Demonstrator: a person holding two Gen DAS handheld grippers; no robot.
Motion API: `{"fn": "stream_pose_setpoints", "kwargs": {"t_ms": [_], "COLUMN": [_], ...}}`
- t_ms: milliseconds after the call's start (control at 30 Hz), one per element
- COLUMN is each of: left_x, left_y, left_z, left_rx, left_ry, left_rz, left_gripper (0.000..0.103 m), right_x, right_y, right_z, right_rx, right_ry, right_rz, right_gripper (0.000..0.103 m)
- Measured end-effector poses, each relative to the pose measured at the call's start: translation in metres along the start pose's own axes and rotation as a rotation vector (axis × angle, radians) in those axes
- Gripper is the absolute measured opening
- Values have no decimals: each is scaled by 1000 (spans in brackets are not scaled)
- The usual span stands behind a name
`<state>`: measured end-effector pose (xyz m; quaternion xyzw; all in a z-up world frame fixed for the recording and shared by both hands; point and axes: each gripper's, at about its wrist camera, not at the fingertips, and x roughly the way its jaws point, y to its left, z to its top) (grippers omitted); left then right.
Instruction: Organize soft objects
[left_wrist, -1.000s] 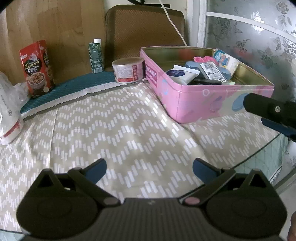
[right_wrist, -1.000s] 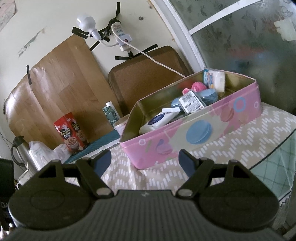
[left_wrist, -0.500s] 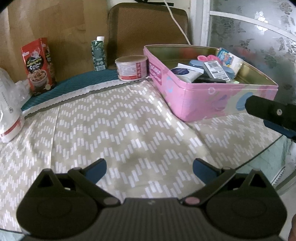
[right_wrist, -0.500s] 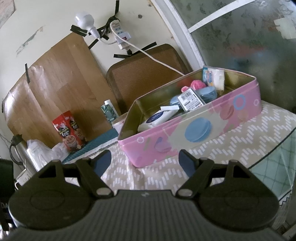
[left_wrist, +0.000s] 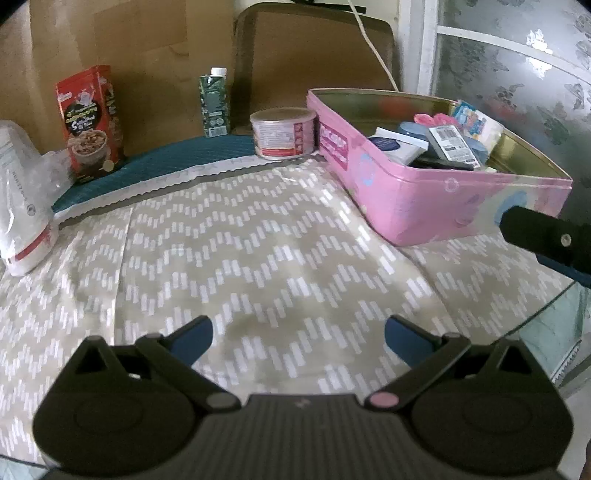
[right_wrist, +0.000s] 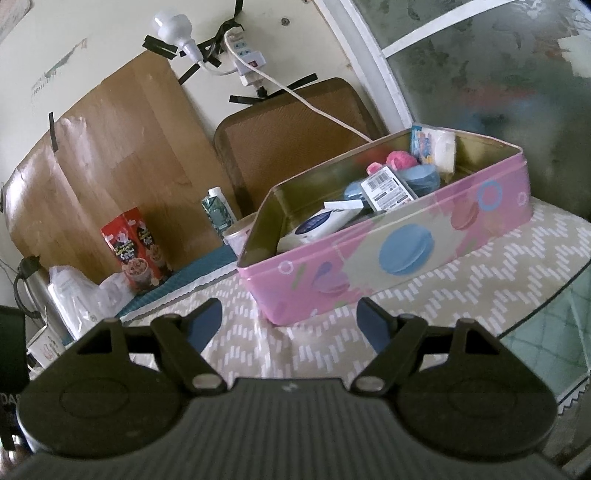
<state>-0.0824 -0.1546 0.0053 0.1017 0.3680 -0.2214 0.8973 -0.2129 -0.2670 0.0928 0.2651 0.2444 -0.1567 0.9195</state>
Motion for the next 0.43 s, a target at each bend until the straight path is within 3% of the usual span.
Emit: {"fn": "stream_pose_setpoints", "kwargs": {"t_ms": [200,433], "left_x": [-1,-12], "left_y": [5,6], "left_z": [1,3], "left_rx": [4,27], "left_ry": [-23,-110], "left_rz": [9,21], "left_gripper": [103,103], "right_x": [3,5], "right_y": [4,7], "right_z": [-1,-1], "right_rx": [-12,-33], "right_ry": [1,0], "right_rz": [-8,-11], "right_gripper": [82,82]}}
